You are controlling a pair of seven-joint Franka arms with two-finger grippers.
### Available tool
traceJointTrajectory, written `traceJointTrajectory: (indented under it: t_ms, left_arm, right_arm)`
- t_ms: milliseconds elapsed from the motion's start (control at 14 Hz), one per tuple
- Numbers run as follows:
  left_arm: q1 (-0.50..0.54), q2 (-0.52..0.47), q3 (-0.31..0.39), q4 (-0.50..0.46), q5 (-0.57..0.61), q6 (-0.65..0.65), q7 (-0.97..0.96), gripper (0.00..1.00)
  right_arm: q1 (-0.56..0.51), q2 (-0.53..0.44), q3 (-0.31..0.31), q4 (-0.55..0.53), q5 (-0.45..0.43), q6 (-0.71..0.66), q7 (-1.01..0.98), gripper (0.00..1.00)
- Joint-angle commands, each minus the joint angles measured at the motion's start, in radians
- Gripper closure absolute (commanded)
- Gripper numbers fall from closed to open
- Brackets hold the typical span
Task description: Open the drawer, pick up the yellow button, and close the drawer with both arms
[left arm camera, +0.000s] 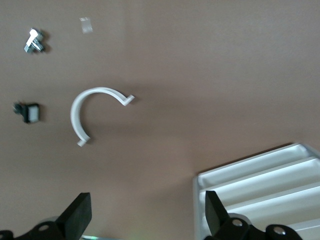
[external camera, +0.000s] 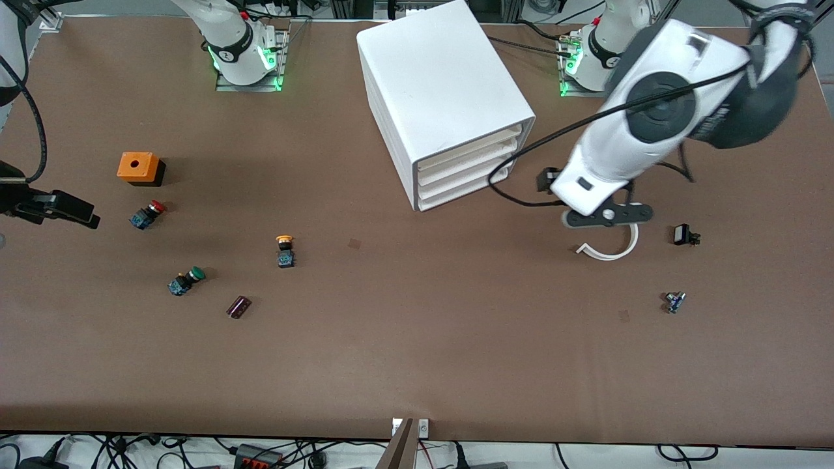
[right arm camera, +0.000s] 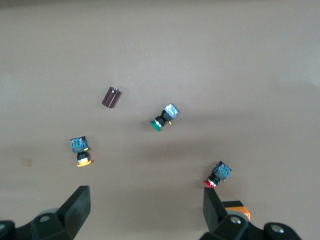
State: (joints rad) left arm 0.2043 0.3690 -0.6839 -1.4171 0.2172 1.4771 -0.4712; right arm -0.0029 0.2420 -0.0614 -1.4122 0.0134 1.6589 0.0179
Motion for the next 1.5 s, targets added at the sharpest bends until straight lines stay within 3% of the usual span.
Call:
traceJointTrajectory:
  t_ms: [0, 71, 143, 357, 571, 786, 1429]
  left_arm:
    - [0.078, -0.002, -0.007, 0.047, 0.024, -0.024, 0.184, 0.00]
    - [0.081, -0.024, 0.016, 0.056, 0.012, -0.023, 0.262, 0.00]
    - [0.069, -0.056, 0.097, 0.031, -0.001, -0.018, 0.360, 0.00]
    - [-0.040, -0.241, 0.356, -0.136, -0.143, 0.060, 0.500, 0.00]
    - [-0.167, -0.385, 0.562, -0.282, -0.200, 0.181, 0.536, 0.00]
    - [-0.186, -0.418, 0.587, -0.304, -0.203, 0.276, 0.539, 0.00]
    - [-0.195, -0.406, 0.573, -0.316, -0.197, 0.243, 0.531, 0.00]
  right_arm:
    - [-0.022, -0.139, 0.026, -0.187, -0.029, 0.060, -0.002, 0.00]
    - [-0.023, -0.168, 0.026, -0.232, -0.036, 0.083, -0.001, 0.00]
    - [-0.025, -0.193, 0.026, -0.270, -0.036, 0.096, -0.001, 0.00]
    - [-0.023, -0.213, 0.028, -0.278, -0.035, 0.053, -0.003, 0.00]
    - [-0.025, -0.210, 0.028, -0.274, -0.036, 0.052, -0.019, 0.00]
    - [-0.020, -0.213, 0.028, -0.277, -0.058, 0.044, -0.036, 0.00]
    - [-0.025, -0.233, 0.022, -0.278, -0.049, 0.010, -0.044, 0.00]
